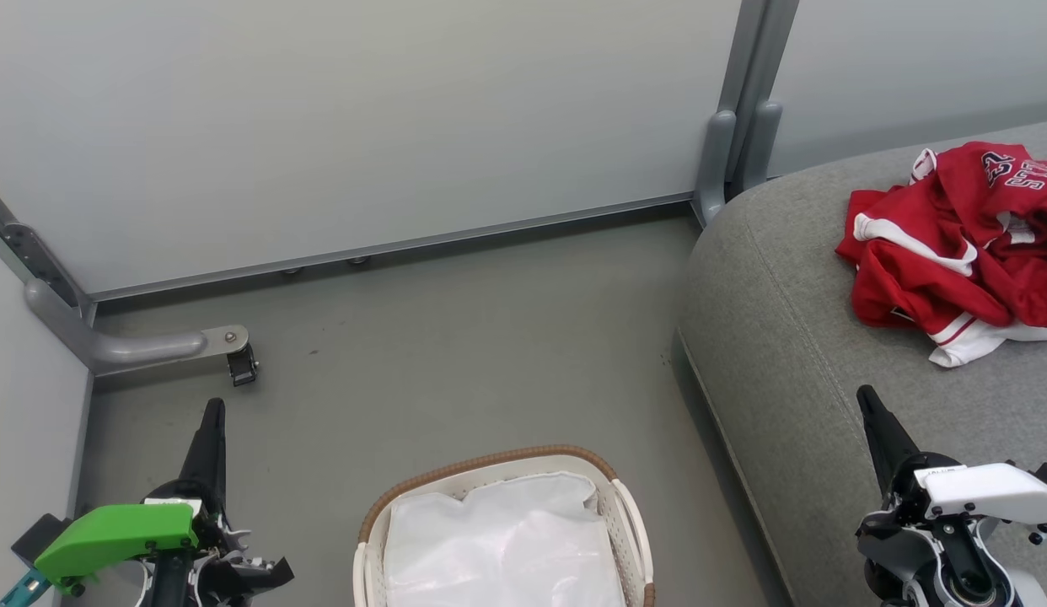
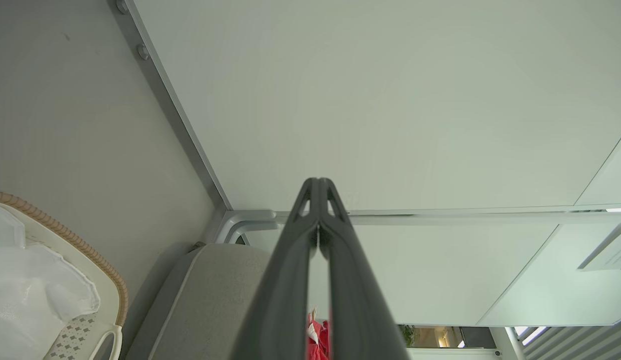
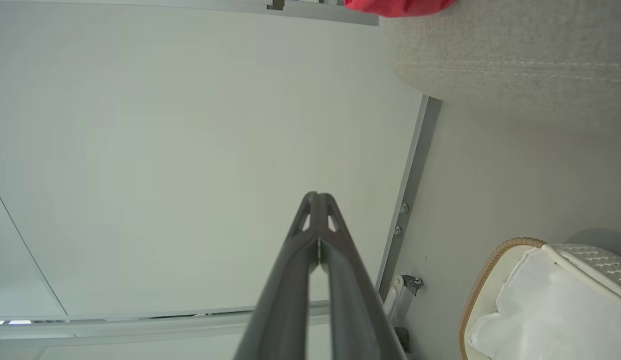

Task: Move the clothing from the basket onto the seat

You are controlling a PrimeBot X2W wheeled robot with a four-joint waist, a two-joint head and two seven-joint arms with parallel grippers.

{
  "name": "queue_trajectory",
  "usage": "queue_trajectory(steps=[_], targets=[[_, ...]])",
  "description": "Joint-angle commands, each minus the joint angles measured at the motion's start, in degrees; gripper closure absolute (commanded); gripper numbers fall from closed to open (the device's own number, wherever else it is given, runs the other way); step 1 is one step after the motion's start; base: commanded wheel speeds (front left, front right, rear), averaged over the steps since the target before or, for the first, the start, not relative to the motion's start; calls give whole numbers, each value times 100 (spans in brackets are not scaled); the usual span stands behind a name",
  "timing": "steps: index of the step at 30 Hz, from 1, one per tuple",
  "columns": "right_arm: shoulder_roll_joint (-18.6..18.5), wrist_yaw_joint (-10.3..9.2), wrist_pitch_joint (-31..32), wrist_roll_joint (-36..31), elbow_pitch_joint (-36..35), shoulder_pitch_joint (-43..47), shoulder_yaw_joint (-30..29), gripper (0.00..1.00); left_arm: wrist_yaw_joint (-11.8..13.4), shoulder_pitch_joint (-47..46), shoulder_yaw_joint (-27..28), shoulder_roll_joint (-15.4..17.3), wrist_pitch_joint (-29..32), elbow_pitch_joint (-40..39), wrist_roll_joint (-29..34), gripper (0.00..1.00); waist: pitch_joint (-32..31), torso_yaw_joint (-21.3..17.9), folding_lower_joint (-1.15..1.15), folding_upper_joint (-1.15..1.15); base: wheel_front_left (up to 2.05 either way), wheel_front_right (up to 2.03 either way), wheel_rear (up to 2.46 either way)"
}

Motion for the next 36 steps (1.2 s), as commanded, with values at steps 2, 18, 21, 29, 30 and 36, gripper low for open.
queue_trajectory(steps=[2,18,21,29,30,36], targets=[[-34,0,44,169,-34,-63,-32,100,-53,-102,42,34,46,-23,-142,100,1,-7,0,0,0,0,0],[-36,0,81,309,-43,-65,-46,100,-57,-113,60,33,86,-24,-259,100,2,-21,0,0,0,0,0],[-36,0,81,309,-43,-65,-46,100,-57,-113,60,33,86,-24,-259,100,2,-21,0,0,0,0,0],[-36,0,81,309,-43,-64,-45,100,-57,-113,61,33,87,-25,-259,100,2,-21,0,0,0,0,0],[-36,0,81,309,-43,-64,-45,100,-57,-113,61,33,86,-25,-259,100,2,-21,0,0,0,0,0],[-36,0,81,309,-43,-64,-45,100,-57,-113,60,33,86,-25,-258,100,2,-21,0,0,0,0,0]])
